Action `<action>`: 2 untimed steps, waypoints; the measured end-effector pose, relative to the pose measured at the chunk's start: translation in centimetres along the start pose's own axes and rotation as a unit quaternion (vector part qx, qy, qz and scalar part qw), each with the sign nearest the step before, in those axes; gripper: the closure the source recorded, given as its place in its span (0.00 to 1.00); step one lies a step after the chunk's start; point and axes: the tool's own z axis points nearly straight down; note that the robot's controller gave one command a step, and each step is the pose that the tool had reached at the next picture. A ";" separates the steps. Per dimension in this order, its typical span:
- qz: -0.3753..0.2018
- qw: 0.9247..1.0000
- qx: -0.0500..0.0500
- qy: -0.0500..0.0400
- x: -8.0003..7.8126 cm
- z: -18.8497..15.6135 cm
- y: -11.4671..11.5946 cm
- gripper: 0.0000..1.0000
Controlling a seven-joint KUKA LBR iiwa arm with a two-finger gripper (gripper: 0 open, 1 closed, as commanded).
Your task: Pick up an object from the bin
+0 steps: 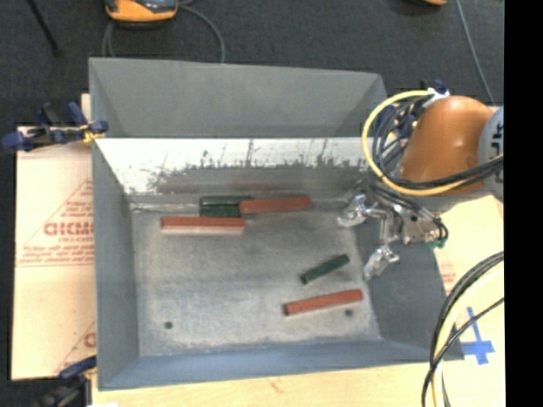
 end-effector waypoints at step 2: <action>-0.202 0.979 0.000 0.003 -2.6 5.4 0.9 1.00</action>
Offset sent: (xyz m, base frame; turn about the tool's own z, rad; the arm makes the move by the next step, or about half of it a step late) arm 0.0000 0.0000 0.0000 0.0000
